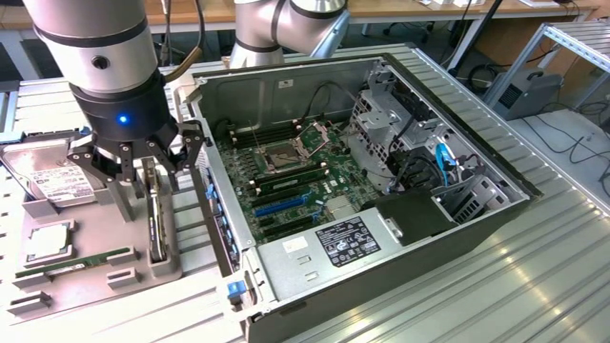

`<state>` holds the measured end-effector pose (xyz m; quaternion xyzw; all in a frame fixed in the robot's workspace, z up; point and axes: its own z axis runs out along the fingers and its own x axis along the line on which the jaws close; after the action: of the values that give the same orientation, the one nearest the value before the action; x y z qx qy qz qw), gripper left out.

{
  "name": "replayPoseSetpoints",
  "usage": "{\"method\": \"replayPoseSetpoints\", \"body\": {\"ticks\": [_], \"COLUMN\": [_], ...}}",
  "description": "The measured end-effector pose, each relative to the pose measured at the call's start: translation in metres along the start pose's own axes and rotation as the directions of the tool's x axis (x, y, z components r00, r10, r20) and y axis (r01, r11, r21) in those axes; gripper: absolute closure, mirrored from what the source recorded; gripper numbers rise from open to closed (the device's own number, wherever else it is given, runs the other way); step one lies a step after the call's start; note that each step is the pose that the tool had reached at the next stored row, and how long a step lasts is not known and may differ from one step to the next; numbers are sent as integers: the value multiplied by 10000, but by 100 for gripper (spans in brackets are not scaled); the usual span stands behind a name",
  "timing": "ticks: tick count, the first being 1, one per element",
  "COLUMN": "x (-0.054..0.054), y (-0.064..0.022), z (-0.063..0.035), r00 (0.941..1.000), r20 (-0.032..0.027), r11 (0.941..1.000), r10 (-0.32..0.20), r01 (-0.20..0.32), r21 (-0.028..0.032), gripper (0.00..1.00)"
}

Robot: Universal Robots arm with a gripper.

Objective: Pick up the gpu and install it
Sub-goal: 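Pick up the gpu and move the gpu toward the slot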

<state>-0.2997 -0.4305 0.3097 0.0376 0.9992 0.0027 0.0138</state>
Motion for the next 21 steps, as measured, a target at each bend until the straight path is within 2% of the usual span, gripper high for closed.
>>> {"method": "replayPoseSetpoints", "body": {"ticks": [21], "x": [11], "y": [110], "z": [100], "r00": [10000], "r20": [1], "r11": [10000], "r10": [0], "r01": [0], "r21": [12], "gripper": [52]}}
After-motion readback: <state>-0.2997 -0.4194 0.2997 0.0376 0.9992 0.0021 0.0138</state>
